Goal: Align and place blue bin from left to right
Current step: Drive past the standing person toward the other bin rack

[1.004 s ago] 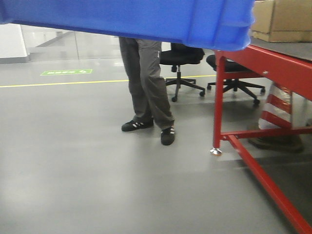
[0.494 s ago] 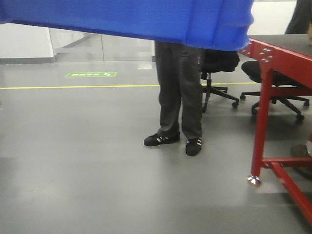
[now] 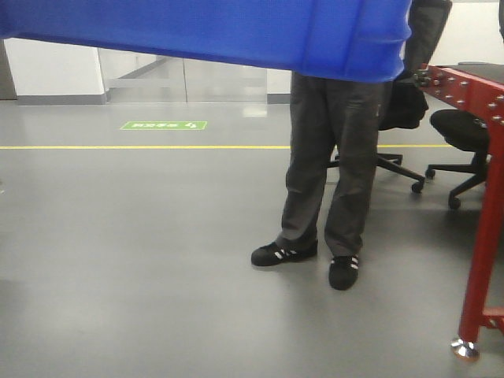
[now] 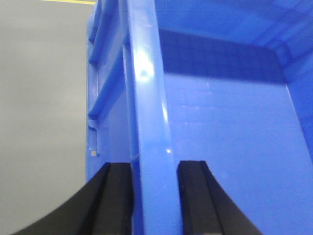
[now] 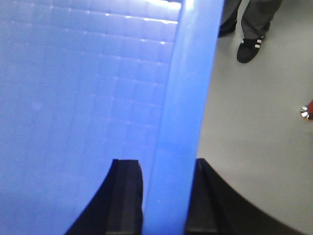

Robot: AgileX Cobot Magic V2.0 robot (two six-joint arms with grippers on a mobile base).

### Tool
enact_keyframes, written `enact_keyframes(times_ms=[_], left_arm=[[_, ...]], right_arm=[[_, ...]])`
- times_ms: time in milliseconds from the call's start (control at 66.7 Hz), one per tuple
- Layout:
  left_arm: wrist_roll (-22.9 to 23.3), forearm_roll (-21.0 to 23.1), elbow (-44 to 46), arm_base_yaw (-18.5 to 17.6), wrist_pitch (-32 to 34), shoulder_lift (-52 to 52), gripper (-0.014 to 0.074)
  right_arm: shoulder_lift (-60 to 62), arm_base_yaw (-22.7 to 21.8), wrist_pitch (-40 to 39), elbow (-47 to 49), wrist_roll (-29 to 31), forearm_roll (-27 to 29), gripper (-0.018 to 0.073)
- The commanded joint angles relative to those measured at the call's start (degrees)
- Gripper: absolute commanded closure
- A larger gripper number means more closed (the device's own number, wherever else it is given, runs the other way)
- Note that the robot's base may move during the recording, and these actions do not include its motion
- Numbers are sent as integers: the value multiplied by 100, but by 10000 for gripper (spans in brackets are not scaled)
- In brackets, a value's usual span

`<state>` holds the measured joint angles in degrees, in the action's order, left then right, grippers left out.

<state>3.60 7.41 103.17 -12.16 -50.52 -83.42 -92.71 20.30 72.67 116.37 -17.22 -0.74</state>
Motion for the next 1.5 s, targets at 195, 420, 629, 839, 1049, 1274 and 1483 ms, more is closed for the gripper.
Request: enact_keyframes(times_ms=[195, 420, 629, 839, 1049, 1274, 1483], left_arm=[[-16, 637, 111, -116, 1295, 136, 707], [-16, 637, 111, -116, 1295, 136, 707], [-16, 637, 111, -116, 1295, 136, 707], [-16, 637, 111, -116, 1295, 136, 707], [-16, 637, 111, -116, 1295, 136, 707], [-16, 637, 111, -116, 1295, 136, 707], [-16, 637, 111, -116, 1295, 136, 707]], right_arm=[[102, 91, -625, 98, 123, 452, 619], [102, 91, -869, 98, 123, 452, 619], [102, 91, -1140, 98, 123, 452, 619], [102, 91, -1167, 98, 123, 452, 619], [102, 91, -1167, 98, 123, 452, 619], [102, 91, -1167, 98, 123, 452, 619], [102, 91, -1167, 98, 123, 452, 619]])
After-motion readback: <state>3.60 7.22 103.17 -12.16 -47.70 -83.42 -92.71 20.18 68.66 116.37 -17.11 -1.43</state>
